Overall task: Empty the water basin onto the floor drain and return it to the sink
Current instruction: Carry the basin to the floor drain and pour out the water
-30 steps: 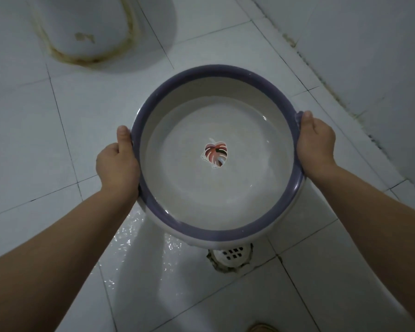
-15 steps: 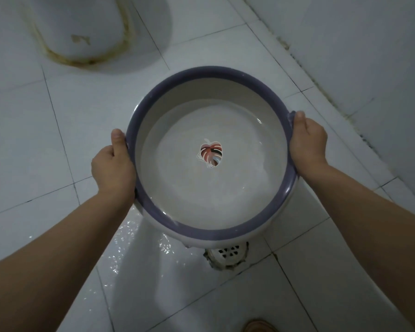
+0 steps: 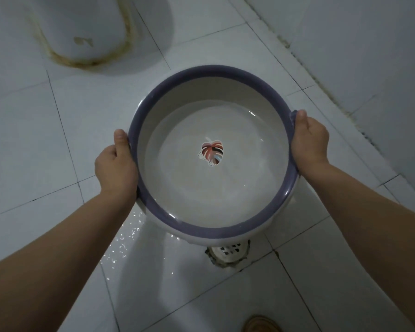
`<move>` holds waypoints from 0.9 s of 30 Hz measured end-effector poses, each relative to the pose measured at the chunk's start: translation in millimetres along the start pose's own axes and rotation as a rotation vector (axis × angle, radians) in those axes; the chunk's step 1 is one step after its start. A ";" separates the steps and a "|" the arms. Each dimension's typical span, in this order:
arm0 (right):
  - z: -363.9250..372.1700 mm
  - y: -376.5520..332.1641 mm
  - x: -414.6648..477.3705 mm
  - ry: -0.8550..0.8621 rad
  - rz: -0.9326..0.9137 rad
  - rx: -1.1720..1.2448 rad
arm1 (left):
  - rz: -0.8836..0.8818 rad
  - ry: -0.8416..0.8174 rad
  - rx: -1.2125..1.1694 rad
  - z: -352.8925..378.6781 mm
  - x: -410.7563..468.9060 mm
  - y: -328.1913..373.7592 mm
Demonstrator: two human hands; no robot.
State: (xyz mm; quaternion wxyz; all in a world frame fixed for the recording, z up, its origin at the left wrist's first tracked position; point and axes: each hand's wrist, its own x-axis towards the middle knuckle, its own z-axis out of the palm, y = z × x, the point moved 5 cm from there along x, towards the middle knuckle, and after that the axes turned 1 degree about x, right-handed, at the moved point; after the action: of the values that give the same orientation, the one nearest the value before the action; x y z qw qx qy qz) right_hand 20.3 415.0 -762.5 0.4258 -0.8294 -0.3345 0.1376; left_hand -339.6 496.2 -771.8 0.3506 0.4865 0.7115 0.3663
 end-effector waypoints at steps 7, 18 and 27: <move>0.6 -0.7 -0.6 -0.007 0.008 0.021 | -0.013 0.003 -0.015 -1.8 -2.5 0.4; -0.5 -6.5 -4.0 -0.005 -0.017 0.016 | -0.062 -0.048 -0.029 -3.8 -3.6 -3.0; -3.1 -3.7 -5.4 0.009 -0.021 0.003 | 0.001 -0.071 -0.008 -5.7 -3.9 -0.9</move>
State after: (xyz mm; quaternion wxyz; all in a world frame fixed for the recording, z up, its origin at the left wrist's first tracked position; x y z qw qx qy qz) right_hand 16.3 411.0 -758.0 0.4302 -0.8257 -0.3409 0.1299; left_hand -343.7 491.3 -769.2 0.3773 0.4981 0.6970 0.3518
